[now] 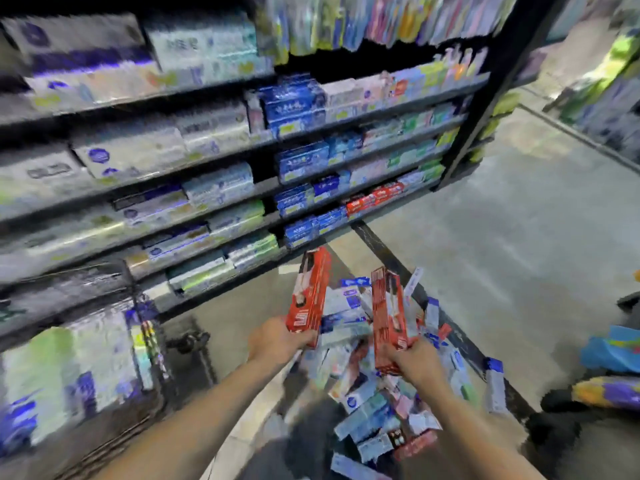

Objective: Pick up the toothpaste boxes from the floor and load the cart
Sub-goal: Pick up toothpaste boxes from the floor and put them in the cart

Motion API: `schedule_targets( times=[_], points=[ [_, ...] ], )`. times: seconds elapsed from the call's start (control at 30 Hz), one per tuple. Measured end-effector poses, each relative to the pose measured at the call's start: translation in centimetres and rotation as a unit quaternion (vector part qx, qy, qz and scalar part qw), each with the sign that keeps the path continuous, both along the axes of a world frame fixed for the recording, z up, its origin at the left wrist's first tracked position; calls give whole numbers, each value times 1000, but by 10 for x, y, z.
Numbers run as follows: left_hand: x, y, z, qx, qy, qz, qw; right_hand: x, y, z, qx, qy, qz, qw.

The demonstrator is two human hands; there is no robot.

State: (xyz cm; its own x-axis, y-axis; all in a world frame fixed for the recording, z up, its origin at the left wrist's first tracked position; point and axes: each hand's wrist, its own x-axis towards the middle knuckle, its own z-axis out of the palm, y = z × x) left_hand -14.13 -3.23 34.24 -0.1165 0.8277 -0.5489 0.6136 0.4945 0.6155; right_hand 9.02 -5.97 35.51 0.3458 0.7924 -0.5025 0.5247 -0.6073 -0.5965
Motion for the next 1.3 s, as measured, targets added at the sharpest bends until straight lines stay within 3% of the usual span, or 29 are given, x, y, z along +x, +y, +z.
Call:
schedule_targets(
  times=[0.3,0.47,0.7,1.1,1.3],
  points=[
    [-190,-55,63,73,38,190,978,-185,39,49,47,17,208,977],
    [-298,-92,59,47,53,275,959,-309,48,42,40,24,274,961],
    [-408,-120,25,-14,56,298,953,-447,29,12,-3,6,336,942],
    [-433,-99,-83,-136,9,254,958,-509,18,-90,-130,-93,307,938],
    [-413,-69,-146,-155,-2,253,955,-528,35,-165,-110,-185,282,935]
  ],
)
